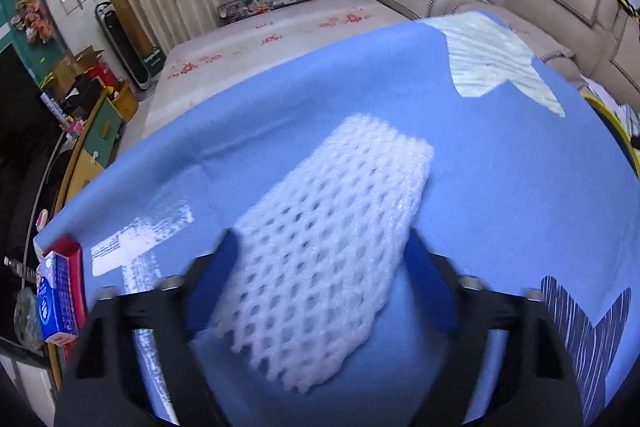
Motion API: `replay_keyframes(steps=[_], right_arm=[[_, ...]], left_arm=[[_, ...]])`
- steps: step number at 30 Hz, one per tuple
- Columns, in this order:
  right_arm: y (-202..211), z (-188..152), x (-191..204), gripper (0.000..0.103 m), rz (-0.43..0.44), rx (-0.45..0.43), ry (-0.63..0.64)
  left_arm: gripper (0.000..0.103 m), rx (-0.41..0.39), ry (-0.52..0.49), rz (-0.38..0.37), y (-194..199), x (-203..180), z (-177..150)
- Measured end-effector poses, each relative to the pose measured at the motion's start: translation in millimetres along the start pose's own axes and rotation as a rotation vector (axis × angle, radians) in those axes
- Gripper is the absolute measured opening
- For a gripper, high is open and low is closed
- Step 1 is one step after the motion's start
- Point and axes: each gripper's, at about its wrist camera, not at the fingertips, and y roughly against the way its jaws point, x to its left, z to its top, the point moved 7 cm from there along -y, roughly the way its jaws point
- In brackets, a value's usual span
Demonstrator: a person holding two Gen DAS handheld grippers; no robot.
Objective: Collect trash
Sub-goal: 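Grasp the white foam fruit net with the left gripper, then carry the foam net over the yellow bin and open the left gripper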
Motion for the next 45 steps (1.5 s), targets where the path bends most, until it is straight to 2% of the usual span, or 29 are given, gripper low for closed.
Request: replay_keyframes(steps=[1, 3, 5, 6, 11, 16, 21, 26, 30, 34, 38, 43, 45], right_arm=[[0.4, -0.5, 0.0, 0.081, 0.0, 0.001, 0.0], [1.7, -2.9, 0.9, 0.081, 0.003, 0.001, 0.003], [3.8, -4.9, 1.7, 0.081, 0.011, -0.002, 0.002], [5.9, -6.5, 2.0, 0.081, 0.018, -0.004, 0.0], [17.5, -14.2, -1.7, 0.081, 0.041, -0.02, -0.018], [31.7, -22.2, -16.3, 0.081, 0.037, -0.04, -0.042], [45.6, -30.6, -39.1, 0.081, 0.006, -0.065, -0.064], [57.1, -39.9, -62.4, 0.081, -0.011, -0.079, -0.098], [71.0, -43.9, -85.8, 0.081, -0.014, -0.106, -0.147], [82.5, -47.8, -101.5, 0.081, -0.025, -0.121, -0.161], [90.2, -51.7, -115.4, 0.083, -0.048, -0.139, -0.168], [91.5, -58.5, -136.0, 0.083, -0.049, -0.141, -0.2], [90.3, -60.5, -143.3, 0.083, -0.054, -0.139, -0.211]], left_arm=[[0.059, -0.004, 0.011, -0.004, 1.6, 2.1, 0.6], [0.036, -0.014, 0.031, -0.02, 7.3, 5.2, 0.8], [0.024, -0.02, 0.046, -0.031, 13.8, 5.8, -2.3], [0.023, -0.026, 0.049, -0.033, 18.2, 5.2, -4.6], [0.022, -0.054, 0.067, -0.032, 45.3, -11.1, -15.5], [0.022, -0.089, 0.072, -0.058, 86.4, -49.7, -15.9], [0.022, -0.134, 0.024, -0.139, 127.5, -121.3, -3.0], [0.022, -0.162, -0.079, -0.247, 150.4, -208.9, 17.0], [0.022, -0.143, -0.122, -0.339, 152.4, -272.1, 30.1], [0.023, -0.133, -0.16, -0.388, 148.0, -329.9, 46.3], [0.023, -0.073, -0.149, -0.43, 124.4, -377.0, 65.3], [0.024, -0.012, -0.16, -0.414, 84.4, -417.6, 81.6], [0.034, -0.007, -0.157, -0.387, 70.9, -432.1, 86.4]])
